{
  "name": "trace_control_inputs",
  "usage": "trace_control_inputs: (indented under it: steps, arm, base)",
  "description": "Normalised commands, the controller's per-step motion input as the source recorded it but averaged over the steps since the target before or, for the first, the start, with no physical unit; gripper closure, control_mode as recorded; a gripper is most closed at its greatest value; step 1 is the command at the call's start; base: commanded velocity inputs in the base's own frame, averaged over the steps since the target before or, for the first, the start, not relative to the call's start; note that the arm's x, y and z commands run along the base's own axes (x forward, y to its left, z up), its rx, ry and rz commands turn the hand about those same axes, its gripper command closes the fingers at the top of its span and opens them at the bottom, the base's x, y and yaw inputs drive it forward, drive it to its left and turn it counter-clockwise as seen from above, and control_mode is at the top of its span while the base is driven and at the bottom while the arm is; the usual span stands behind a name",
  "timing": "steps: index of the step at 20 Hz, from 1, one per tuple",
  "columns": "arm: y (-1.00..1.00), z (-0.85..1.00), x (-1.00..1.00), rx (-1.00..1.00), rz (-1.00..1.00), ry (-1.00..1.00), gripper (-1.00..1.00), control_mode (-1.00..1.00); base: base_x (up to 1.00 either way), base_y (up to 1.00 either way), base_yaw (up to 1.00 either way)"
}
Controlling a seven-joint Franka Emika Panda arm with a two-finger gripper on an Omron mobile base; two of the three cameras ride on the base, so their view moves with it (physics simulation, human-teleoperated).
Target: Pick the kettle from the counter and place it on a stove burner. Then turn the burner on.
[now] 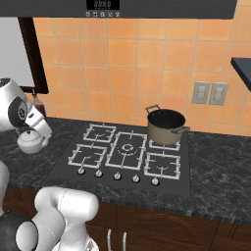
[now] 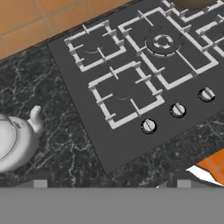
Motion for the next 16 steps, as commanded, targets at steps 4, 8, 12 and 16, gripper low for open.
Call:
trace_control_inputs:
  steps: [4, 8, 12, 16]
  arm:
    - [0.66, -0.21, -0.01, 0.17, -0.35, 0.0, -1.0, -1.0]
    - [0.53, -0.04, 0.04, 0.22, -0.22, 0.02, -1.0, -1.0]
    - [0.32, 0.0, 0.28, 0.23, -0.03, 0.11, -1.0, -1.0]
    - [0.28, -0.1, 0.39, 0.17, 0.0, 0.14, -1.0, -1.0]
  base:
    - [0.0, 0.0, 0.0]
    - [0.0, 0.0, 0.0]
    - [0.0, 0.0, 0.0]
    - [0.0, 0.0, 0.0]
